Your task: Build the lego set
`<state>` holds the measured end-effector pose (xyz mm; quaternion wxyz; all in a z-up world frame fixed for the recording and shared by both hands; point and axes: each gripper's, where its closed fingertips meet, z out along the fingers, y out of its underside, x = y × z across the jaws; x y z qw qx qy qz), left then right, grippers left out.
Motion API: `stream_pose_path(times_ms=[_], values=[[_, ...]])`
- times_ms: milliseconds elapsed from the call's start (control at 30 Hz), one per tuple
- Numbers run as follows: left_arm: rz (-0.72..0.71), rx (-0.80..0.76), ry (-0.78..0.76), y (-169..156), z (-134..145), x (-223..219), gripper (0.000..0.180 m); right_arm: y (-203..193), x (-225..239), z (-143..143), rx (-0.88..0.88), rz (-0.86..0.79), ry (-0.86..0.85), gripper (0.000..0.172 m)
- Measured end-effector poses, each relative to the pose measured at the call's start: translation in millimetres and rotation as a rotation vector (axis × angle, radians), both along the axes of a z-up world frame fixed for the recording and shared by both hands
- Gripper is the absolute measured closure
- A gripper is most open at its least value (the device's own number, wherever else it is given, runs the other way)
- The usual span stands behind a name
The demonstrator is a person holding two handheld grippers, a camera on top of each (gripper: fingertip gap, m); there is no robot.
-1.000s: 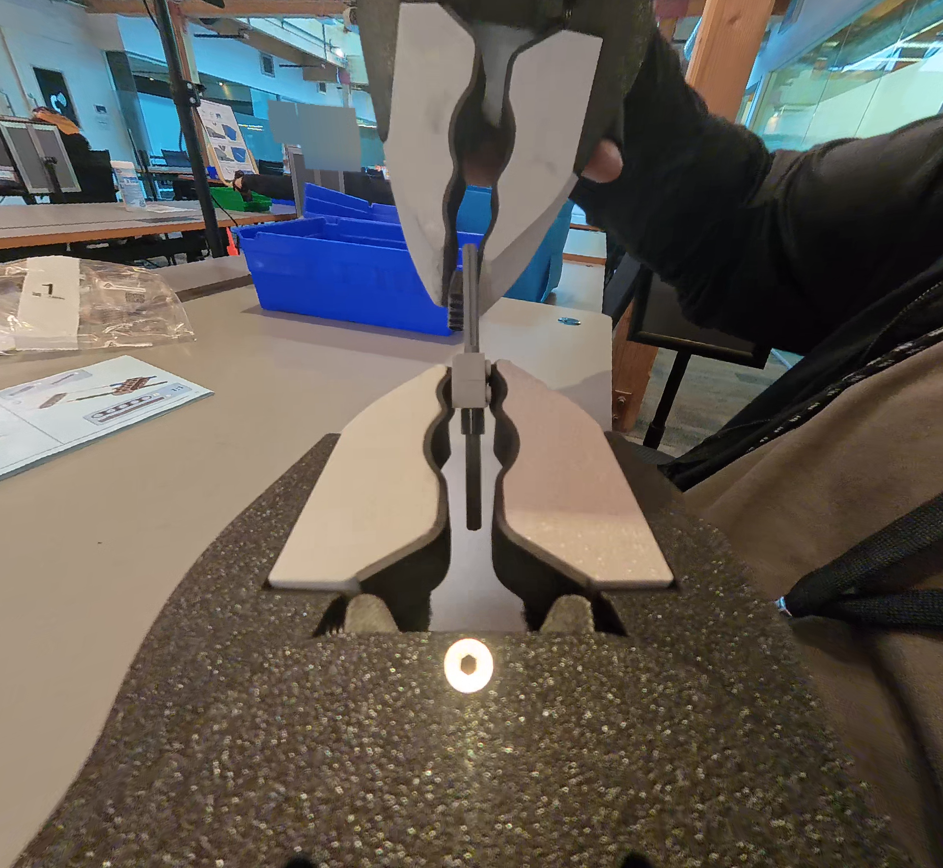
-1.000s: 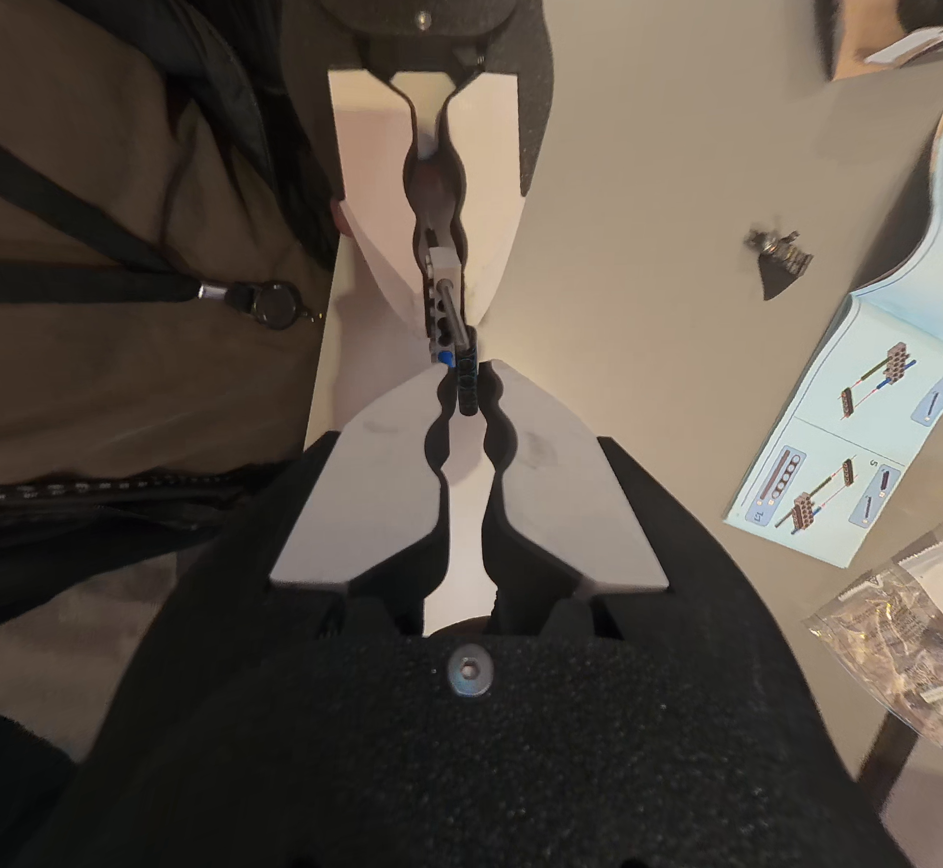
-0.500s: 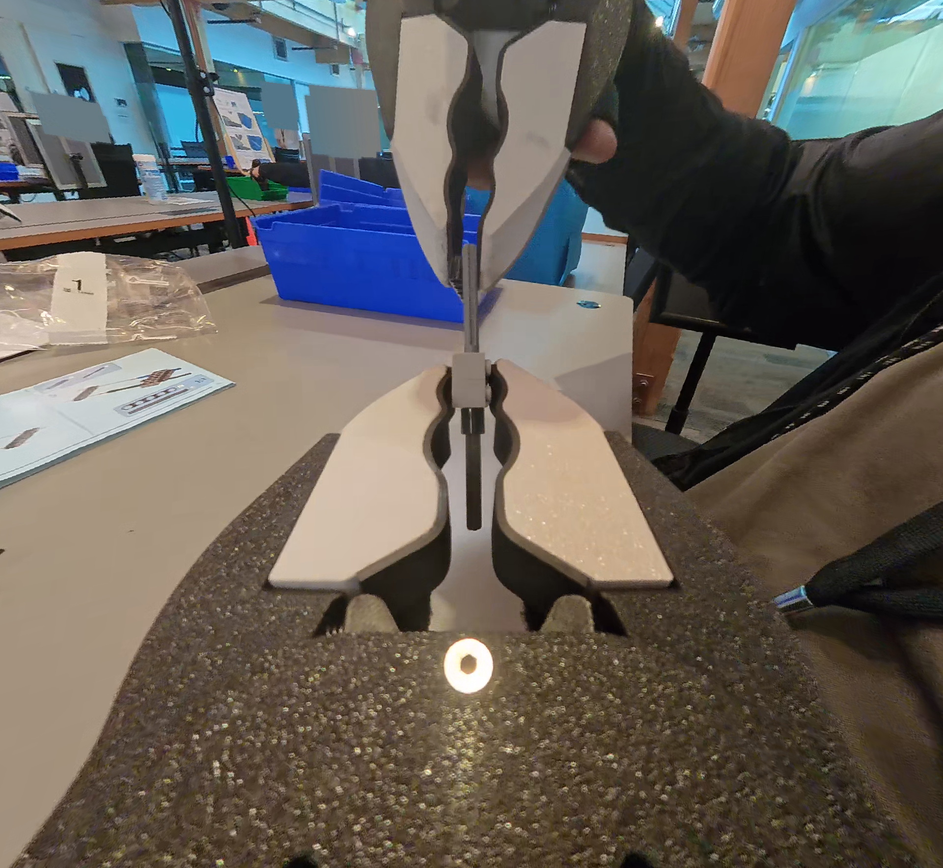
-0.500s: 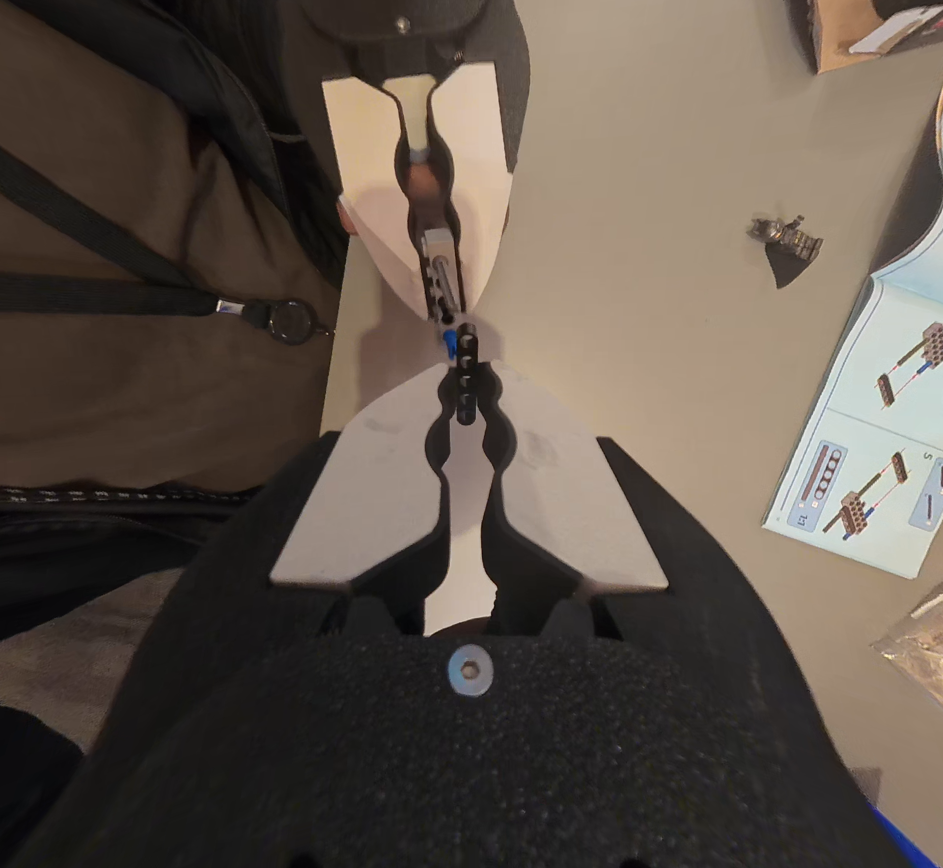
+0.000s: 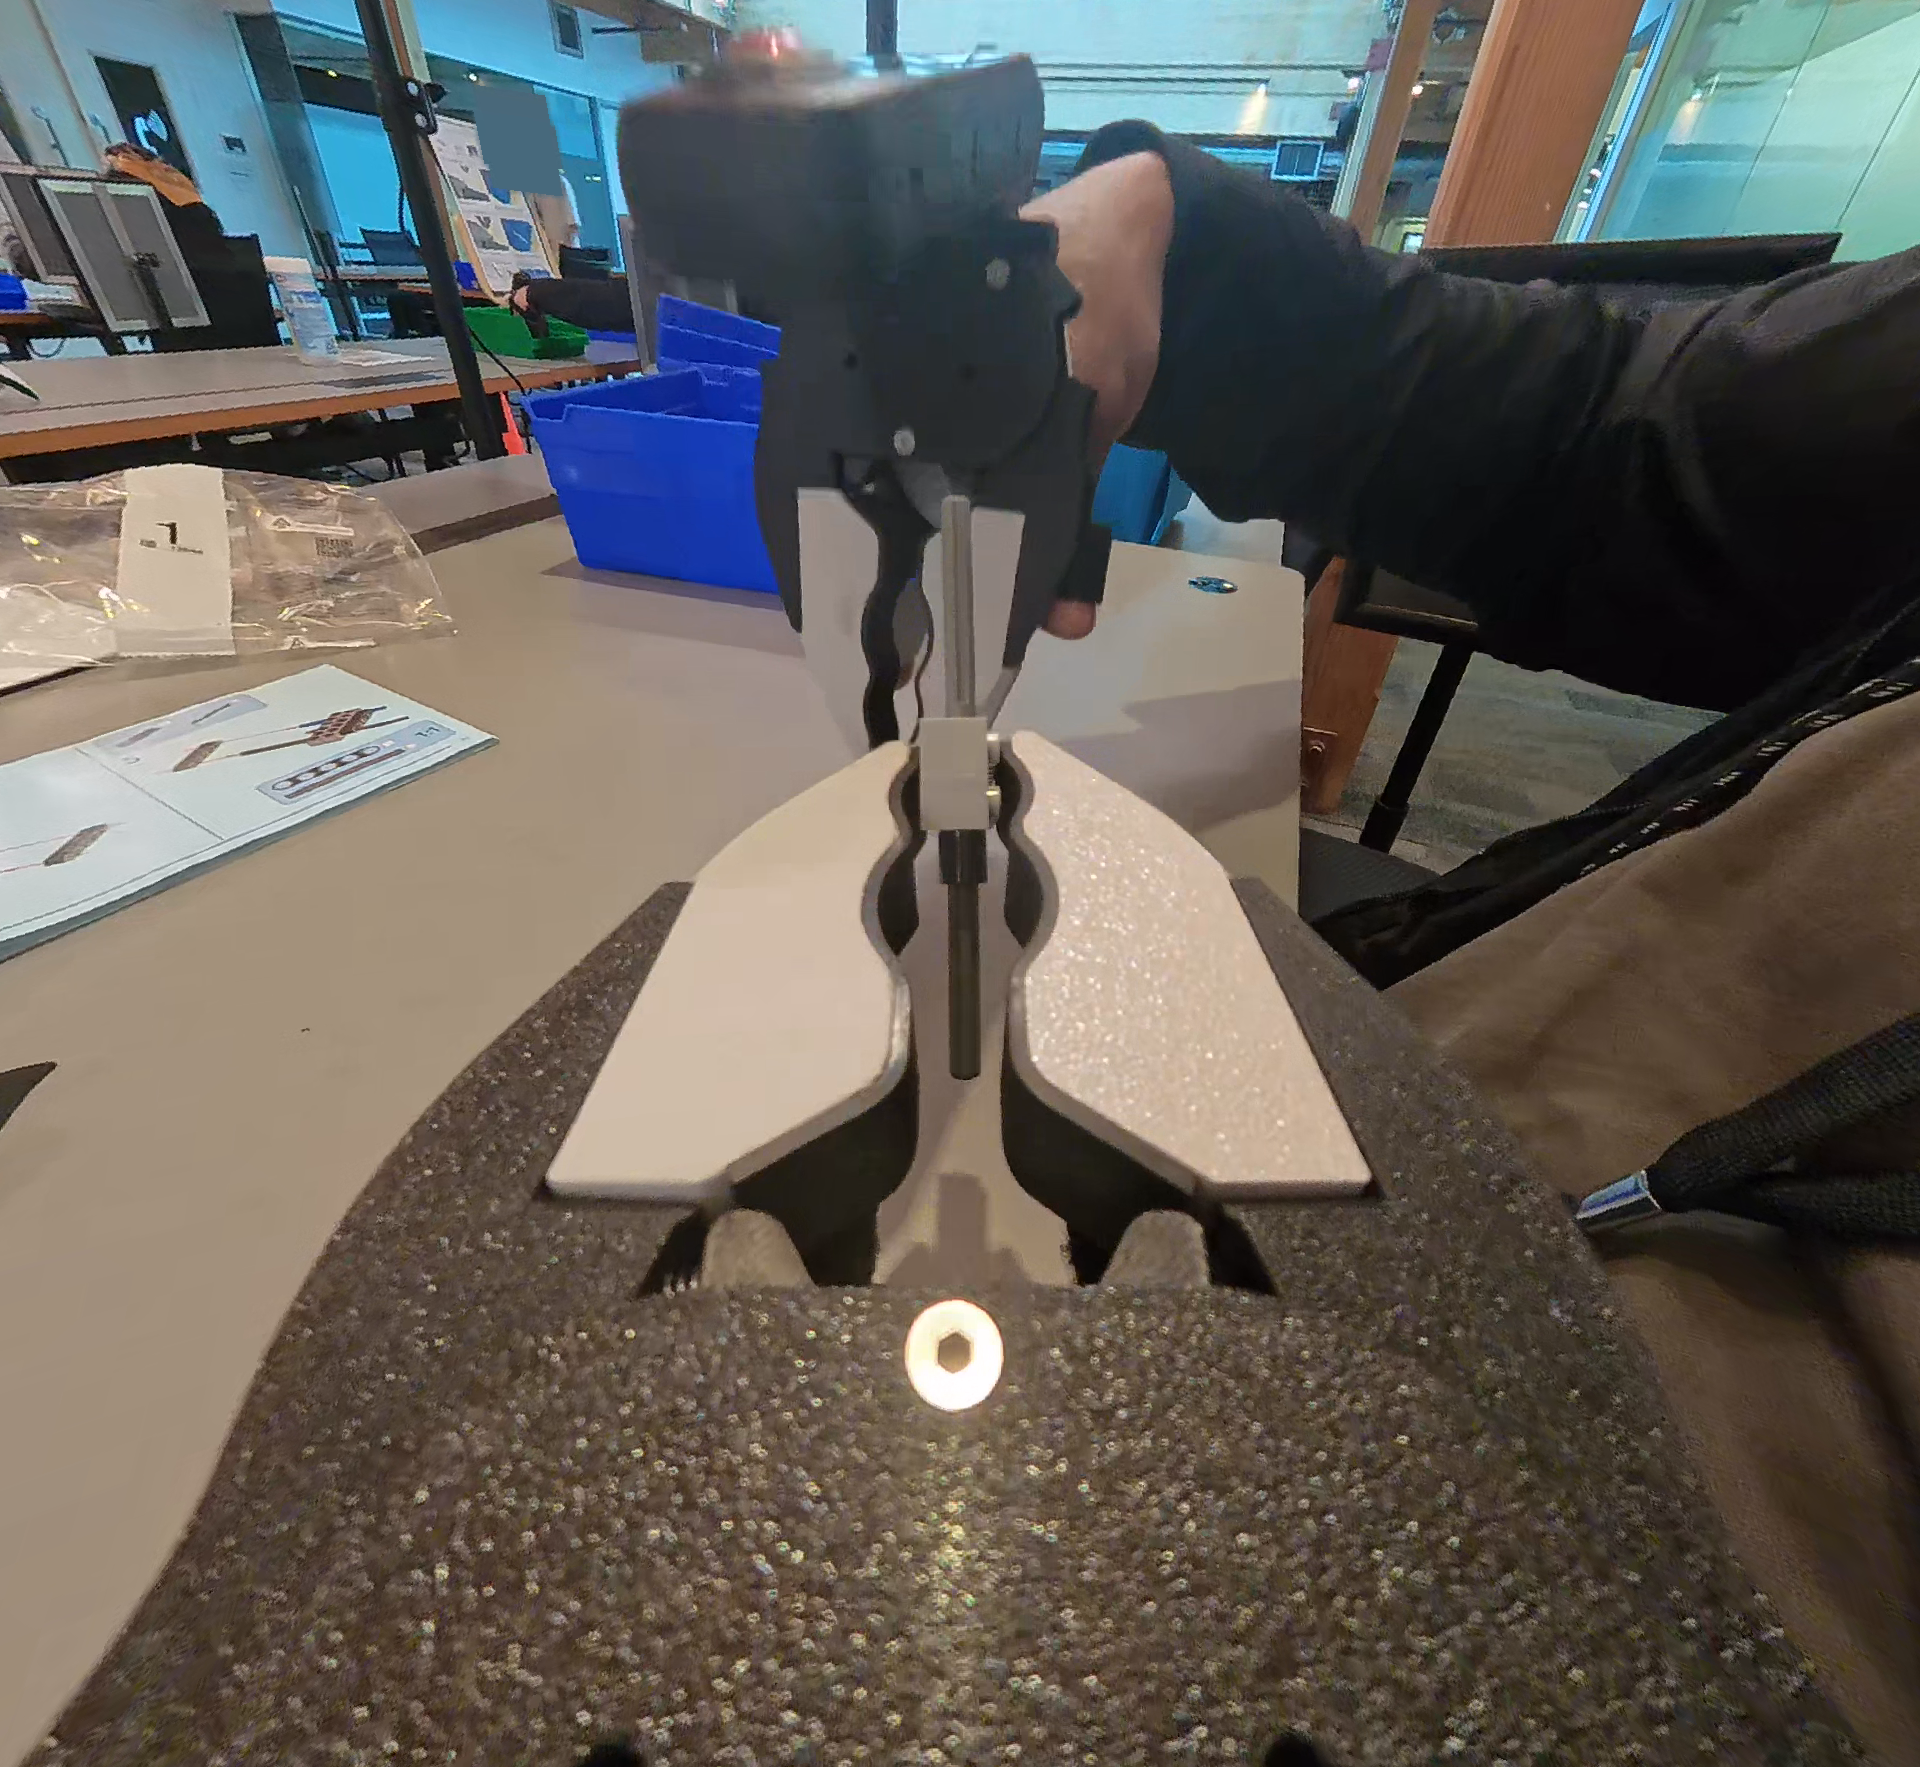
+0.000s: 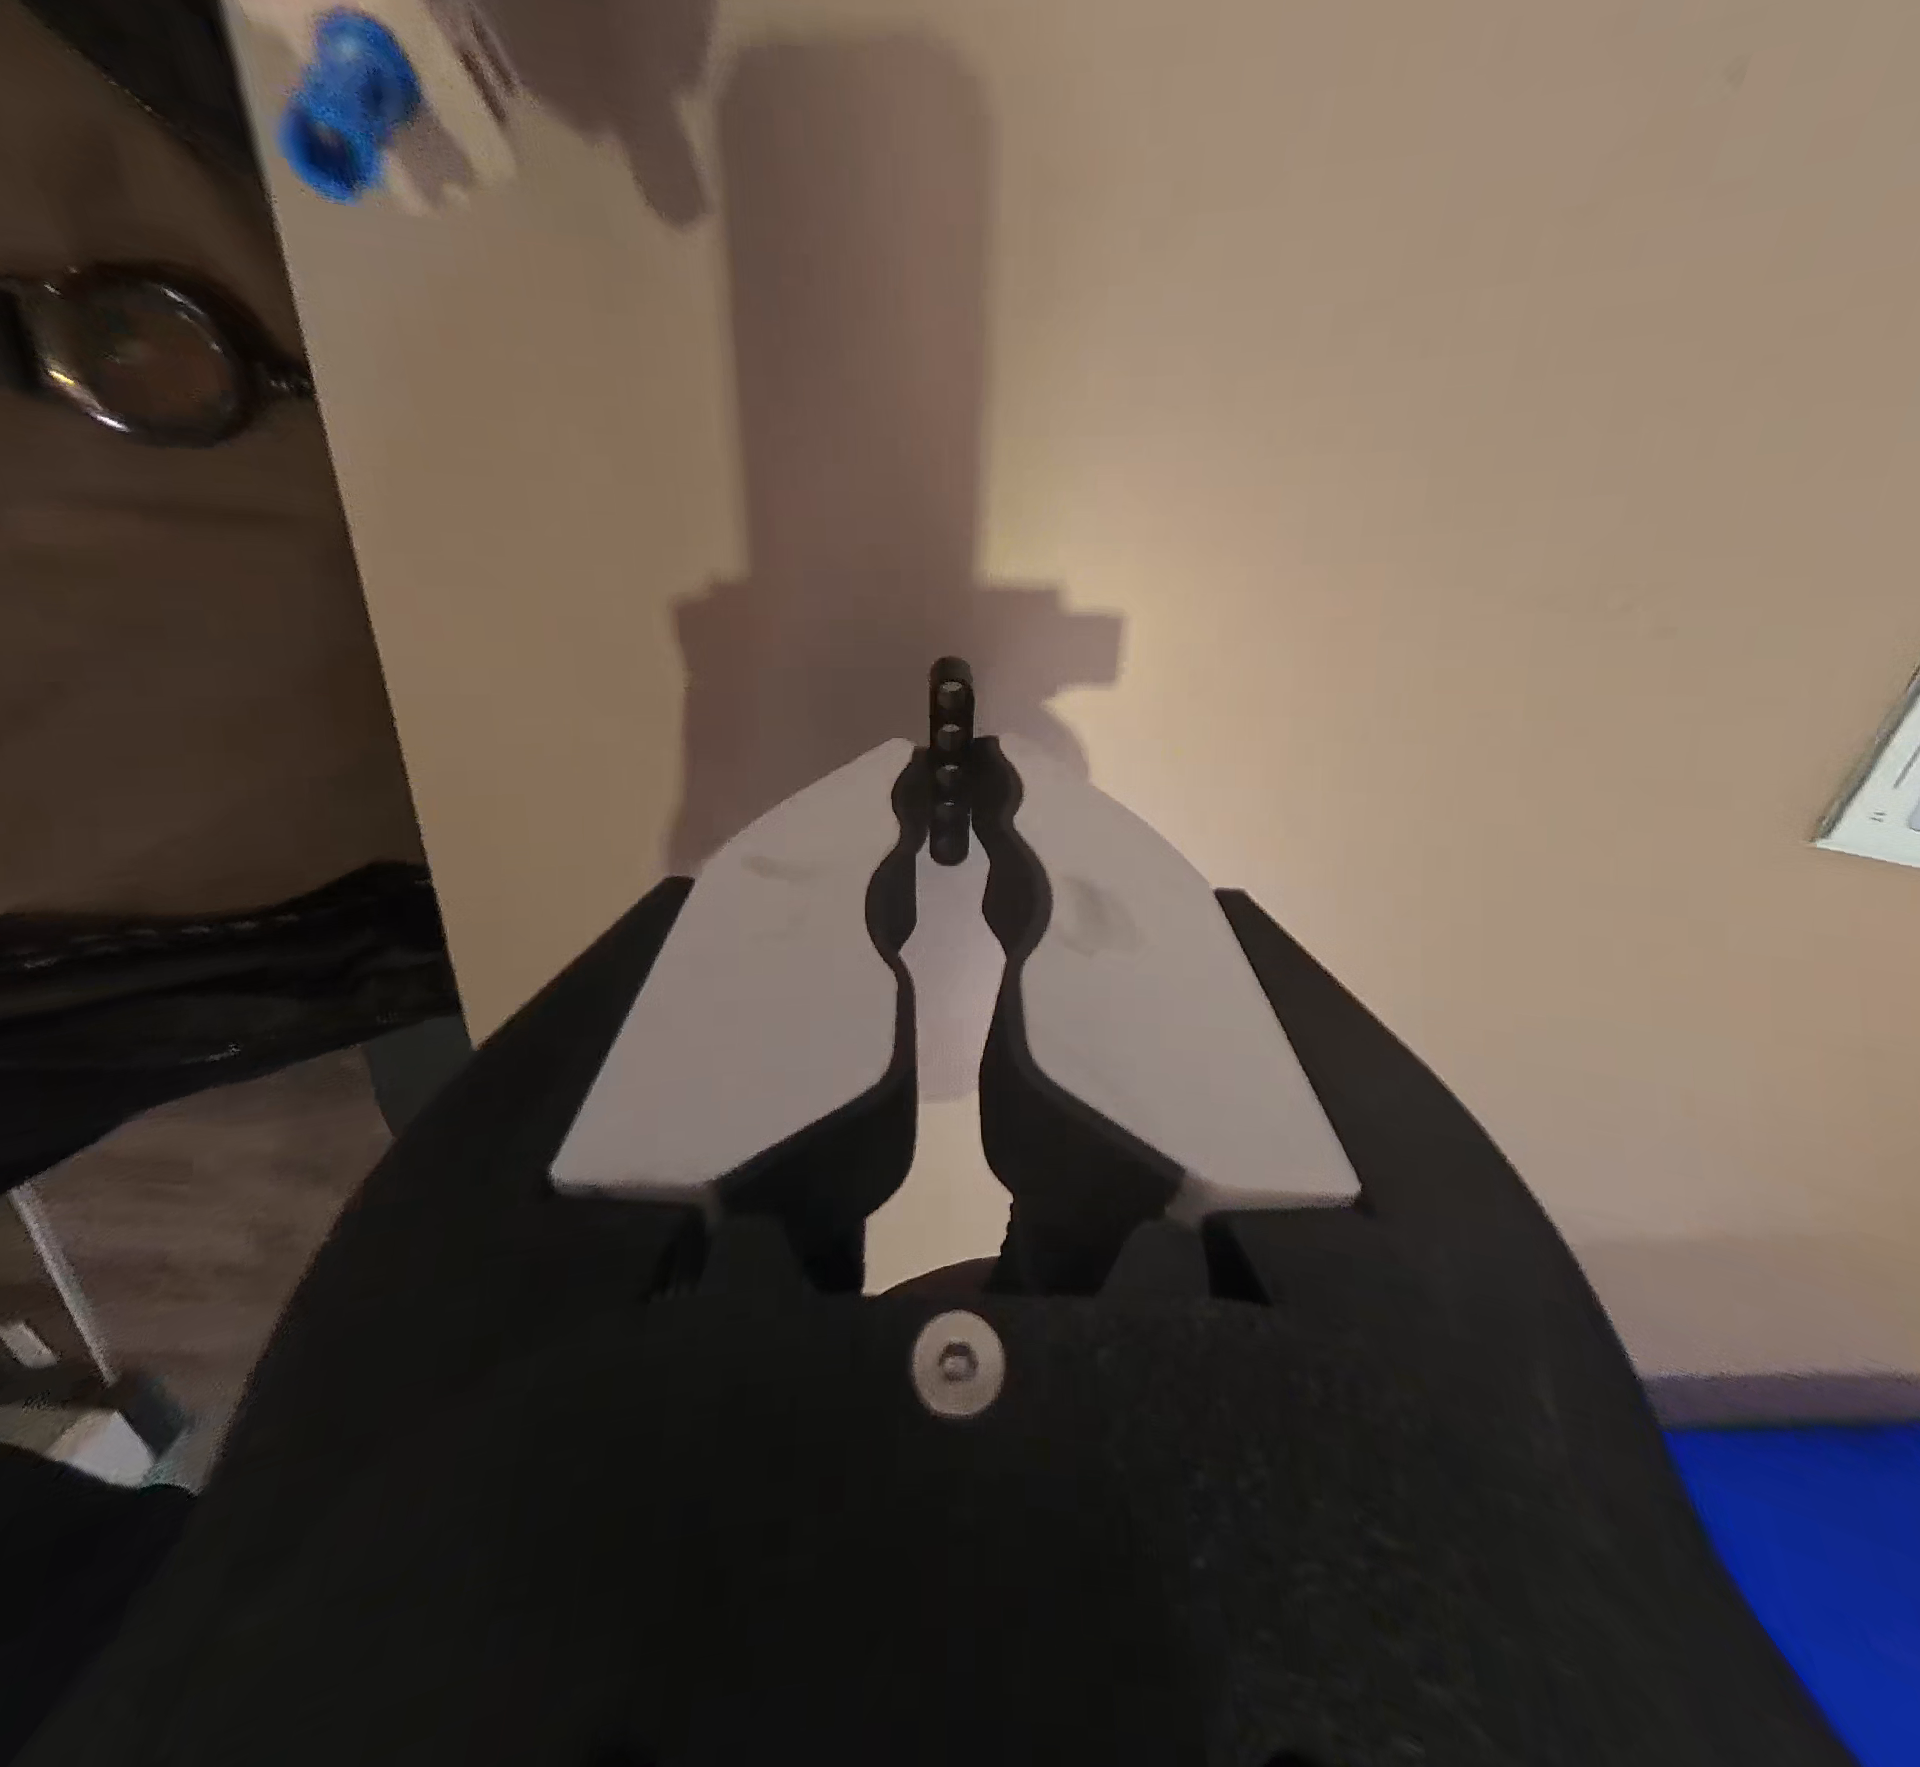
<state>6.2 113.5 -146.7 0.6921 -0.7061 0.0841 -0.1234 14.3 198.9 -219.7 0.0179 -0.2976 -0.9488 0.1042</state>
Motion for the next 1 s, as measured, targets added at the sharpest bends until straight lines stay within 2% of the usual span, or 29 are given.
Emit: stream_pose_path(times_ms=[100, 200, 333, 533, 1000], values=[[-0.018, -0.025, -0.018, 1.1, -2.4, 0.1, 0.168, -6.8, -9.7, 26.0, -0.093, -0.017, 0.083, 0.164], [-0.041, -0.04, -0.051, 1.5, -3.3, -0.7, 0.168, -22.4, -15.5, 67.8, -0.229, -0.011, 0.163, 0.164], [-0.074, -0.055, -0.09, 1.5, -4.0, -1.1, 0.168, -53.1, -10.1, 108.9, -0.384, 0.057, 0.183, 0.164], [-0.101, -0.04, -0.073, -1.1, -2.5, 3.4, 0.168, -71.4, -4.8, 105.6, -0.335, 0.125, 0.138, 0.164], [-0.107, -0.026, -0.046, -2.7, -1.6, 6.0, 0.168, -73.0, -4.4, 101.4, -0.291, 0.142, 0.112, 0.164]])
